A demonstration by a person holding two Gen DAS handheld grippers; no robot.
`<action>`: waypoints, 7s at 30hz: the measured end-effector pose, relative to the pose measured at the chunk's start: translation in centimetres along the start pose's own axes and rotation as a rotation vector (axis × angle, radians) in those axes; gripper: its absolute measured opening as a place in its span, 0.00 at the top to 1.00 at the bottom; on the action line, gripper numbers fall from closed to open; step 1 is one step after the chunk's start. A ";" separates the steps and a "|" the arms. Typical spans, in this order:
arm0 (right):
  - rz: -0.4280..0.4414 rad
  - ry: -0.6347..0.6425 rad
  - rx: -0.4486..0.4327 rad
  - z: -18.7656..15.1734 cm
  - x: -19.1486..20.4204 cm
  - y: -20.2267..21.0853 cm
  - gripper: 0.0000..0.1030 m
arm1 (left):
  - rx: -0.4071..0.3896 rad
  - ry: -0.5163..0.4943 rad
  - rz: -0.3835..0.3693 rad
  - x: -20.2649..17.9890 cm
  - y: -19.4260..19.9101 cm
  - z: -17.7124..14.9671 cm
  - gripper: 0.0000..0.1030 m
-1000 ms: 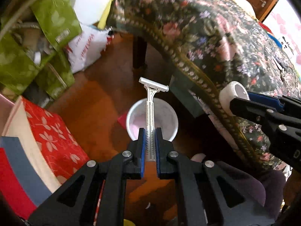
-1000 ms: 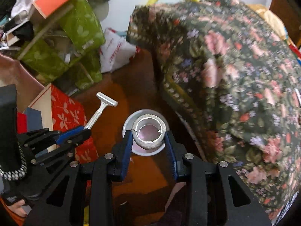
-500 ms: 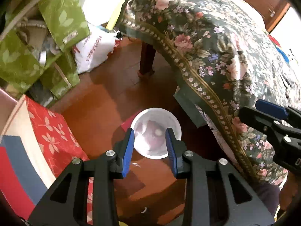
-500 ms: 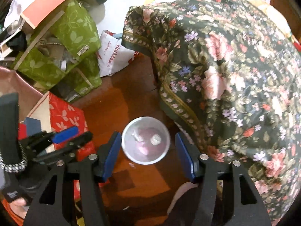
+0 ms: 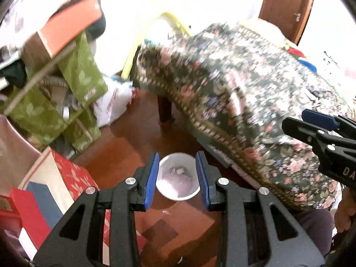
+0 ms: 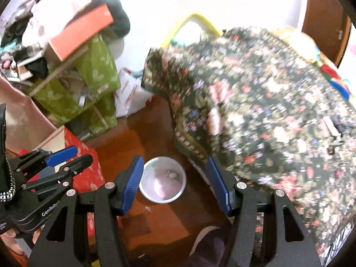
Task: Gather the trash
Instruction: 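Open the right gripper over the bin while the left gripper releases the razor, then move both open grippers back to the items on the bedspread, then grasp the tangled white earphone cable with the right gripper, then grasp the black eyeshadow palette with the left gripper while the right gripper holds the cable, then carry the palette and cable in both grippers over the white bin, then open the left gripper to drop the palette while the right gripper releases the cable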
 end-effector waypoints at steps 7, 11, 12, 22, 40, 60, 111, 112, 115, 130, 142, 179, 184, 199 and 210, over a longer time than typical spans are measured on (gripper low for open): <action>-0.076 -0.014 -0.169 1.4 -2.8 7.5 0.46 | -0.152 -0.044 -0.041 -4.7 6.1 2.8 0.69; -0.121 -0.031 -0.266 2.0 -5.1 12.0 0.46 | -0.224 -0.066 -0.108 -8.5 9.1 4.5 0.69; -0.128 -0.039 -0.284 2.1 -5.7 12.9 0.46 | -0.238 -0.078 -0.119 -9.4 9.7 4.8 0.69; -0.287 -0.124 -0.451 1.7 -13.8 21.8 0.46 | -0.327 -0.198 -0.271 -21.1 12.7 7.0 0.56; -0.524 -0.261 -0.382 -3.0 -32.1 24.6 0.21 | -0.264 -0.220 -0.429 -36.0 4.2 9.0 0.35; -0.267 -0.536 -0.071 -6.7 -43.3 4.2 0.17 | -0.025 -0.270 -0.384 -41.3 -14.6 5.7 0.34; -0.331 -0.616 -0.050 -13.5 -48.0 5.5 0.92 | 0.087 -0.592 -0.506 -55.9 -22.6 3.4 0.69; -0.332 -0.617 -0.050 -13.5 -48.0 5.6 0.92 | 0.080 -0.602 -0.505 -56.2 -22.7 3.4 0.69; -0.338 -0.616 -0.049 -13.5 -47.9 5.9 0.92 | 0.072 -0.631 -0.518 -56.8 -22.5 3.3 0.77; -0.355 -0.578 -0.082 -10.9 -45.5 8.8 0.93 | 0.077 -0.536 -0.527 -52.5 -16.3 3.9 0.78; -0.339 -0.466 -0.177 -5.0 -38.2 15.0 0.93 | -0.052 -0.452 -0.513 -43.7 -4.7 7.8 0.77; 0.051 -0.081 -0.054 -0.1 -1.5 5.8 0.93 | 0.027 -0.031 -0.127 -1.2 0.2 -1.0 0.77; 0.069 -0.037 0.035 -1.1 1.3 1.3 0.93 | 0.106 0.020 -0.119 1.1 -3.1 -3.5 0.78; 0.066 -0.006 0.218 -2.8 2.2 -8.3 0.93 | 0.304 0.106 -0.128 1.3 -14.4 -7.2 0.72; 0.131 -0.043 0.258 -2.4 3.3 -10.1 0.89 | 0.259 0.121 -0.052 4.9 -12.2 -6.2 0.63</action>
Point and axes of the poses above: each gripper's, at about its wrist camera, not at the fingertips, and y roughly against the way its jaws point, x to its left, z to its top, the point moved 6 cm from there along -y, roughly the way its jaws point, and after that the axes turned 9 degrees about -x, right-handed, at the moved point
